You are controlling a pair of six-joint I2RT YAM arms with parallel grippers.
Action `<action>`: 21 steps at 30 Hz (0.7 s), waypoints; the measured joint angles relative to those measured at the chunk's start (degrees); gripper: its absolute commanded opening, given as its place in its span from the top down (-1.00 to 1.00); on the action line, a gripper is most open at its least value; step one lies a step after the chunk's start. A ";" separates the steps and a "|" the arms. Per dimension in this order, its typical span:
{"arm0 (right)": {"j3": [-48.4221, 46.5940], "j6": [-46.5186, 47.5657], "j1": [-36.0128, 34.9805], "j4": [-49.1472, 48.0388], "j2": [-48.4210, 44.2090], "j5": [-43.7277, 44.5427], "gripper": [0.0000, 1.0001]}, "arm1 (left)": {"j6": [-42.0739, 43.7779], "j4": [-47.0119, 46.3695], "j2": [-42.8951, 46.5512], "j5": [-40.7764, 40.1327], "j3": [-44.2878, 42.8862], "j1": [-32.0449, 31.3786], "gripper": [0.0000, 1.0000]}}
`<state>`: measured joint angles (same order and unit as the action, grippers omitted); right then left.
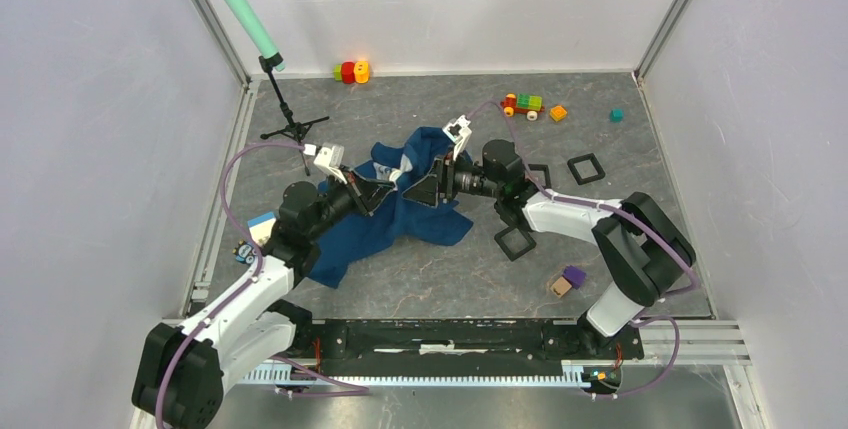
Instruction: Remove the brooch from the garment
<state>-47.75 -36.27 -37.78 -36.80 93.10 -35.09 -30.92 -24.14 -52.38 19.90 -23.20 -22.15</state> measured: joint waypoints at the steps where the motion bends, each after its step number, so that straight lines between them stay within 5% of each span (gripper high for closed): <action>1: 0.00 -0.46 -0.20 -0.55 0.42 -0.15 -0.18 | -0.09 -0.68 0.07 0.00 0.33 -0.07 0.95; 10: 0.00 -5.70 -0.37 -6.82 3.41 -1.18 0.76 | -3.28 -8.24 -0.22 0.20 3.19 -0.48 0.93; 12: 0.00 -6.12 -0.37 -7.67 3.39 -1.40 1.00 | -4.02 -9.88 -0.44 0.20 3.76 -0.44 0.54; 13: 0.00 -6.05 -0.37 -7.74 3.39 -1.40 1.00 | -4.26 -10.29 -0.48 0.20 3.91 -0.44 0.14; 15: 0.00 -5.62 -0.37 -7.54 3.39 -1.27 1.00 | -4.74 -10.21 -0.46 0.87 3.91 -0.46 -0.19; 21: -1.42 2.78 -0.35 2.23 2.51 0.17 1.00 | -5.29 -0.70 2.86 -0.33 2.73 -0.46 -0.19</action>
<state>-49.17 -33.50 -38.13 -34.57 95.61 -34.92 -36.21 -24.84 -49.52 19.57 -20.47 -22.61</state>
